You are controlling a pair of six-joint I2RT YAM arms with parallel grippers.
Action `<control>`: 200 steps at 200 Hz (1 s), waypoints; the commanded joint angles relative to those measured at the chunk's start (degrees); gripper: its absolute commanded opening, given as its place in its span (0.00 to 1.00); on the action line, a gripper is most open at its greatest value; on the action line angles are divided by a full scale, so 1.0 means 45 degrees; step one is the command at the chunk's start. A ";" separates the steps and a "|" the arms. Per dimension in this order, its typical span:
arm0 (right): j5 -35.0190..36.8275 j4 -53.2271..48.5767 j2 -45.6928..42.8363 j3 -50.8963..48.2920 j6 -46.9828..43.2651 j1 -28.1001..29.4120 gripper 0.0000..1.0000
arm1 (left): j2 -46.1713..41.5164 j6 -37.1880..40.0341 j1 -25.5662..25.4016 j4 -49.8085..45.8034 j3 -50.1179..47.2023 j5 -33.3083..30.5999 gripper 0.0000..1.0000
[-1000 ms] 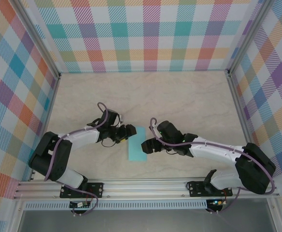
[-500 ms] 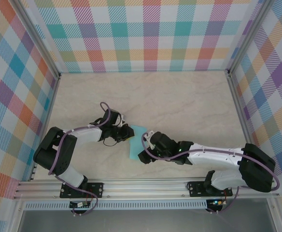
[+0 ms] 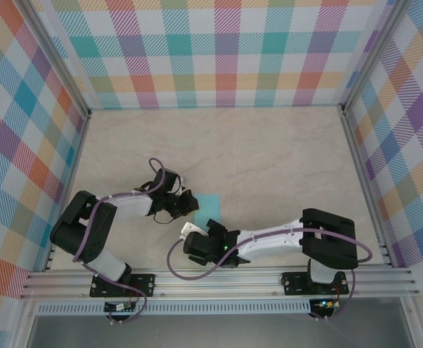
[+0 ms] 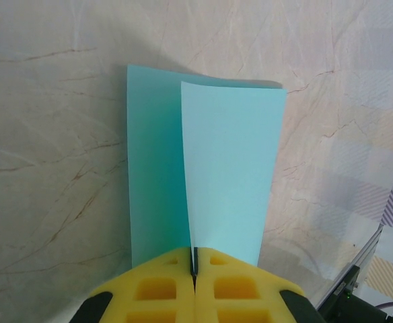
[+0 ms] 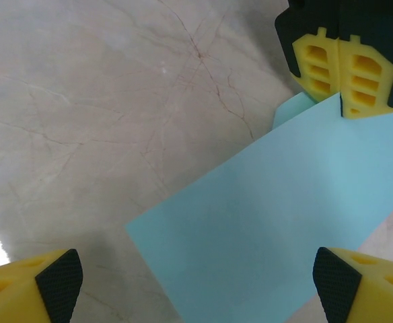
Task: Fold a paper plane with a square sheet of paper (fold left side to right side)
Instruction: Third fold the triangle at the center of the table.
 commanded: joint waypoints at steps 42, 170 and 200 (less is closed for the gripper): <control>0.1370 -0.0496 0.1314 0.1129 -0.1445 0.0269 0.91 | 0.0112 -0.0132 0.0125 0.0230 -0.0135 -0.0029 0.02; 0.1553 -0.0349 0.0074 0.0455 -0.1291 0.0227 0.10 | 0.0008 0.0238 0.0136 -0.0343 0.0039 -0.0243 0.04; 0.0606 -0.0410 0.0137 0.0273 -0.1010 0.0094 0.00 | -0.0335 0.0611 0.0138 -0.0968 0.0211 -0.0542 0.15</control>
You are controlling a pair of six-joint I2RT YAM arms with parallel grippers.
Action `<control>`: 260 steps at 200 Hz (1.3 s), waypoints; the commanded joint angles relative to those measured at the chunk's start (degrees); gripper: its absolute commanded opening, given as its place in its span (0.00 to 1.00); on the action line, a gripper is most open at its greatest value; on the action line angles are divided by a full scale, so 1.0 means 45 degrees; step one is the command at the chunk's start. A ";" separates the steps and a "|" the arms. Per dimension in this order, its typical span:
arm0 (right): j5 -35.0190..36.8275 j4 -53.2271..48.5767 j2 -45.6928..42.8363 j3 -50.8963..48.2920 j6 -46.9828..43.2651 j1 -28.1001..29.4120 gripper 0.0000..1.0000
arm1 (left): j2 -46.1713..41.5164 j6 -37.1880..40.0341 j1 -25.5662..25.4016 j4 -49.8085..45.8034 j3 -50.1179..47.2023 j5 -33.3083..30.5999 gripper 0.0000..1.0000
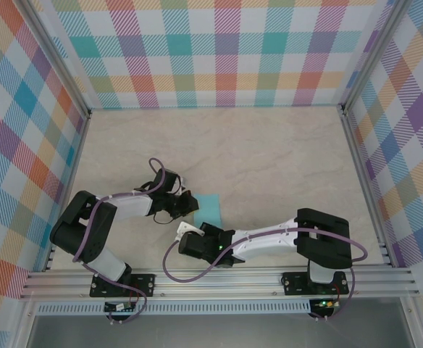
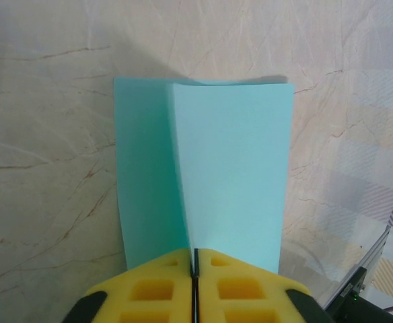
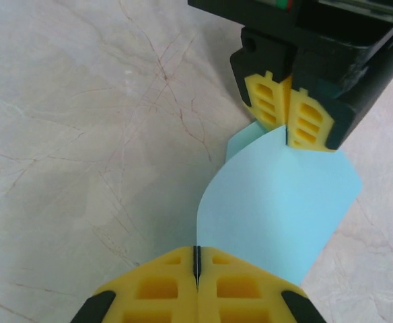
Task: Fold a paper plane with a square sheet of paper (fold left side to right side)
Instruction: Third fold the triangle at the center of the table.
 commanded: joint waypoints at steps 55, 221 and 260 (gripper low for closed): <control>-0.2153 0.0416 -0.0419 -0.1015 0.0988 -0.0812 0.00 | -0.1772 0.1711 0.0433 -0.3136 0.0682 -0.1179 0.55; -0.4300 0.1466 -0.0994 -0.1836 0.1641 -0.1973 0.00 | 0.4417 0.3236 -0.1334 -0.3511 0.6293 0.0648 0.17; -0.5327 0.1785 -0.1286 -0.2107 0.1979 -0.2446 0.00 | 0.4974 0.3433 -0.1561 -0.3675 0.6239 0.0214 0.15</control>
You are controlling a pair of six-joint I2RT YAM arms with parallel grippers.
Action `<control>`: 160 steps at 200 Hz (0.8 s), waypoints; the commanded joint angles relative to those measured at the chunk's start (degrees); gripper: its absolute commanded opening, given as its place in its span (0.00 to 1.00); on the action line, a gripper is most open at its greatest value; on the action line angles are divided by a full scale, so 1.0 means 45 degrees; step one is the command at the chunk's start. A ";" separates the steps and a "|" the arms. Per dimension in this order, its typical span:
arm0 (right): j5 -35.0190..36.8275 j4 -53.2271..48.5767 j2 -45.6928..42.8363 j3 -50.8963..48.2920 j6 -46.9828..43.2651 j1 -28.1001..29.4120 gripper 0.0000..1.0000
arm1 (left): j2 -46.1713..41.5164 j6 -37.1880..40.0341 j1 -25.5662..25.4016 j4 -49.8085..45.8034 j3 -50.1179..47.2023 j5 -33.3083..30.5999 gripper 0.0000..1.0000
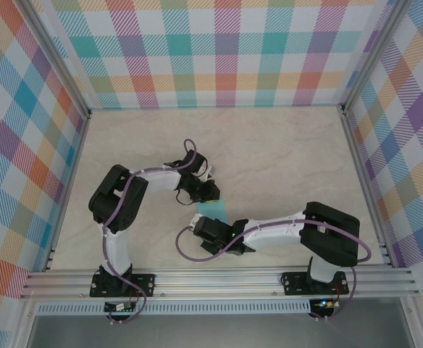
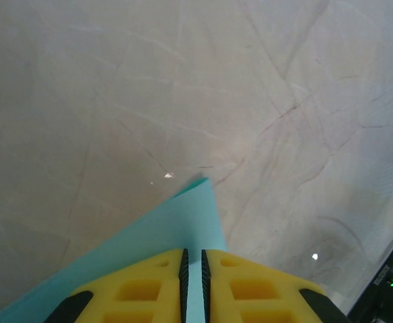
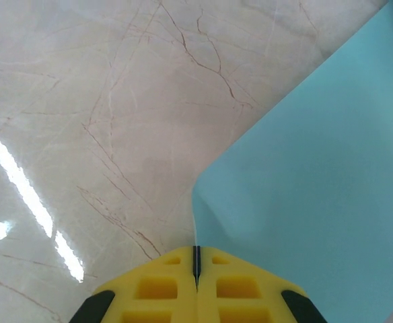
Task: Fold a paper plane with a square sheet of paper (fold left side to right side)
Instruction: Third fold the triangle at the center of the table.
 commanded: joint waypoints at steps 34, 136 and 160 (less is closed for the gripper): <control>-0.2088 0.0498 -0.1023 -0.0585 0.0744 -0.0982 0.00 | 0.0276 0.0579 -0.0255 -0.0419 -0.0158 -0.0553 0.13; -0.4942 0.0924 -0.1218 -0.1197 0.2143 -0.3429 0.02 | 0.0412 0.0847 -0.0275 -0.0418 -0.0263 -0.0690 0.10; -0.5138 0.0872 -0.1165 -0.1197 0.2224 -0.3826 0.02 | 0.0455 0.0885 -0.0292 -0.0829 -0.0248 -0.0732 0.09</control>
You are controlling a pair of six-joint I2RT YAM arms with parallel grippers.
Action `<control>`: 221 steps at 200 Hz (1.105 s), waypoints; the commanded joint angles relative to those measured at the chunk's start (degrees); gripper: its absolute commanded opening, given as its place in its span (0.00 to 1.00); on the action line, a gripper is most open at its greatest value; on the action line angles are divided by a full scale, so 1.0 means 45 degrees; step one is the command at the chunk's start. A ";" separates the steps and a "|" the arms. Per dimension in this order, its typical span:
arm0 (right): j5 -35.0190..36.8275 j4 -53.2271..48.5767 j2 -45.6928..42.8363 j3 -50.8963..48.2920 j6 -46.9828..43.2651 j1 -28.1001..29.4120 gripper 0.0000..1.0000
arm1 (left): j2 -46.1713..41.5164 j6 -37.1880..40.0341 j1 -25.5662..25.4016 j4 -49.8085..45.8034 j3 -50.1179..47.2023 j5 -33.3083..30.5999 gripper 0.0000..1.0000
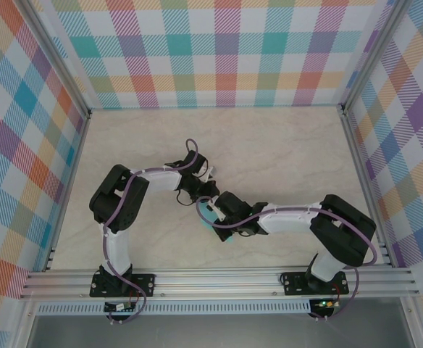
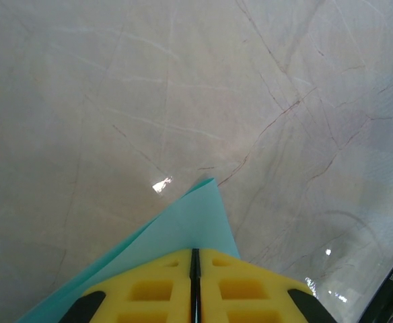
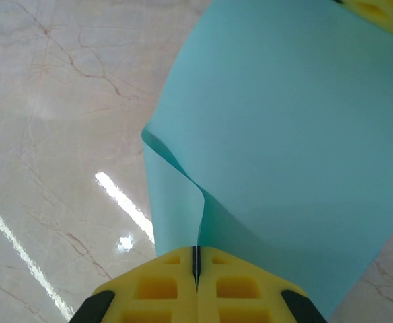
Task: Fold a paper plane with a square sheet of paper (fold left side to right side)
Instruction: Third fold the triangle at the center of the table.
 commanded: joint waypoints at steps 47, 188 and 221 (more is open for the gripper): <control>-0.0769 0.0121 -0.0154 -0.0080 0.0397 -0.0809 0.02 | 0.0549 0.0276 -0.0270 -0.0834 -0.0219 -0.0620 0.08; -0.0886 0.0009 0.0822 0.0069 0.0518 -0.0870 0.02 | 0.0481 0.0307 -0.0329 -0.0902 -0.0229 -0.0629 0.07; -0.0752 -0.0144 0.0852 0.0050 0.0499 -0.0859 0.02 | 0.0424 0.0304 -0.0333 -0.0920 -0.0219 -0.0625 0.07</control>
